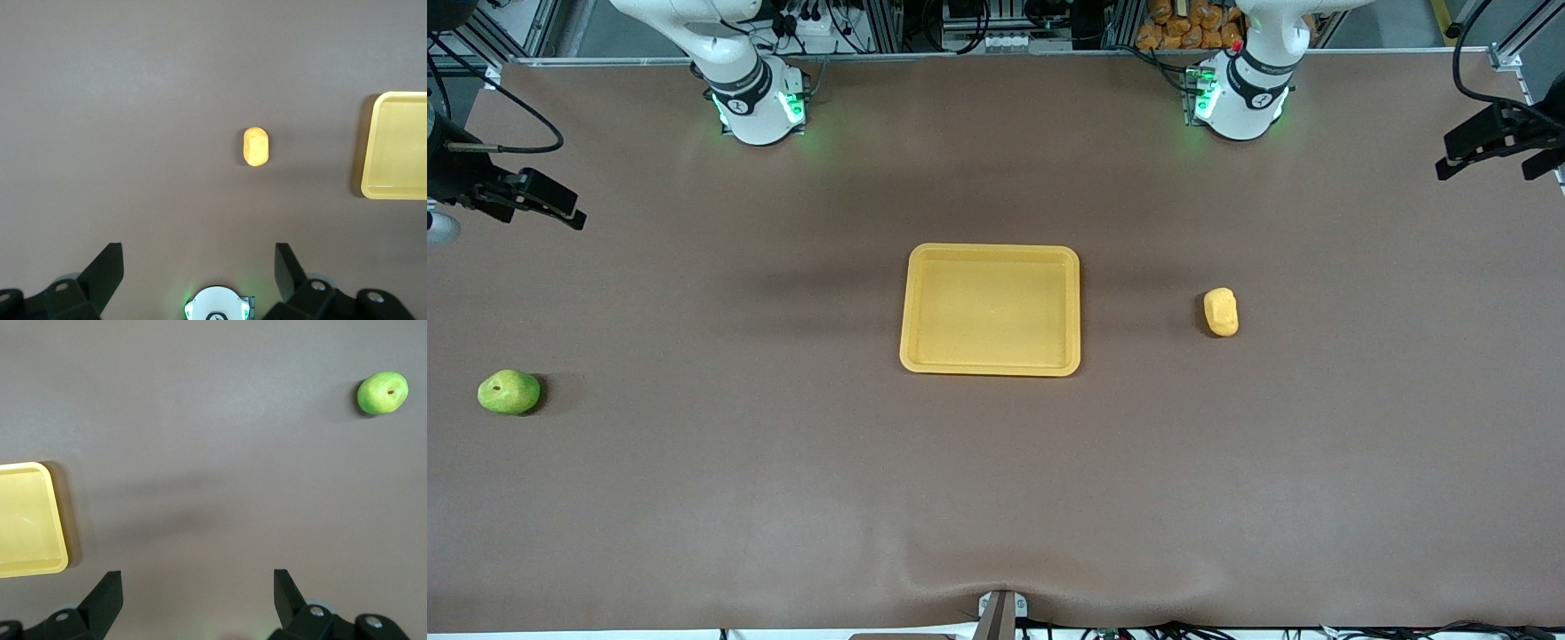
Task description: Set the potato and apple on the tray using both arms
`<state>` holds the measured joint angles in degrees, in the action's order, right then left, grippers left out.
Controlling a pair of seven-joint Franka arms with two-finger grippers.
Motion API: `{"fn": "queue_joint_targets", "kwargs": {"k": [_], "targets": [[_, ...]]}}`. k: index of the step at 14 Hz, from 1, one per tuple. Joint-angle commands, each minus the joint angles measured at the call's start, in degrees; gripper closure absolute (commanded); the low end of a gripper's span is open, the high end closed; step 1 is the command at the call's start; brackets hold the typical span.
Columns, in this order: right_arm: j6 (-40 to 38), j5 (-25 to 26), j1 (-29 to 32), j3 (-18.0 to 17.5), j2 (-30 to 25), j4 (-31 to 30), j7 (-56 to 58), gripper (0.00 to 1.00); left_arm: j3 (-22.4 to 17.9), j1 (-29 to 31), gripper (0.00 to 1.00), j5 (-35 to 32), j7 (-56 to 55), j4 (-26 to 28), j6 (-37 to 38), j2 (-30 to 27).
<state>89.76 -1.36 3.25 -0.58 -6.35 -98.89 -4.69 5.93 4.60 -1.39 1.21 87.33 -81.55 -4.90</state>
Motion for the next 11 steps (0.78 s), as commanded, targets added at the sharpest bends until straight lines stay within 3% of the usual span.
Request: {"fn": "queue_joint_targets", "kwargs": {"k": [1,11], "targets": [[0.3,0.6,-0.5,0.4,-0.6,0.2,0.6,0.0,0.7,0.4,0.0,0.2,0.2,-0.2,0.9,-0.5],[0.2,0.6,-0.5,0.3,0.0,1.1,0.6,0.0,0.7,0.5,0.0,0.3,0.0,-0.2,2.2,-0.6]]}}
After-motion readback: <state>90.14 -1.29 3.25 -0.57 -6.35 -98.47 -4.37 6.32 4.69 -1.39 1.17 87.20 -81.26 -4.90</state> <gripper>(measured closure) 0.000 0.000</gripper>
